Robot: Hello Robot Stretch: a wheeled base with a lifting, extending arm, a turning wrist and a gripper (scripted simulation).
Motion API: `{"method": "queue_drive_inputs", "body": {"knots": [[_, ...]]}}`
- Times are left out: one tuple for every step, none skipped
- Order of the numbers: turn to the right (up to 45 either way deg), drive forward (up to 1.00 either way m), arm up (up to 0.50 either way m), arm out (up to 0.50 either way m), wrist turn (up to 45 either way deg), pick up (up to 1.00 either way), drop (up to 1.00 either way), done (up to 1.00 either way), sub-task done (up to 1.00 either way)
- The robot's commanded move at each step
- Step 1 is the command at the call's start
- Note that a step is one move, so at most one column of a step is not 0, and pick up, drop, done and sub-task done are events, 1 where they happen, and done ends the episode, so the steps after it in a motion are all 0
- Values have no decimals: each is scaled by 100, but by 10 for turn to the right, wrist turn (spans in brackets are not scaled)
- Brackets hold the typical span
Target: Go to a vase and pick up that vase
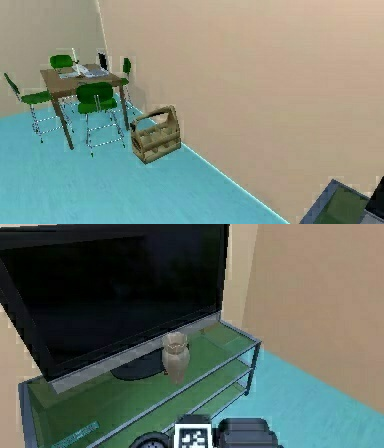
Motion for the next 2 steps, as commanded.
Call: {"method": "queue_drive_inputs", "body": {"knots": [[0,0,0,44,0,0,0,0,0],[0,0,0,0,450,0,0,0,0]]}}
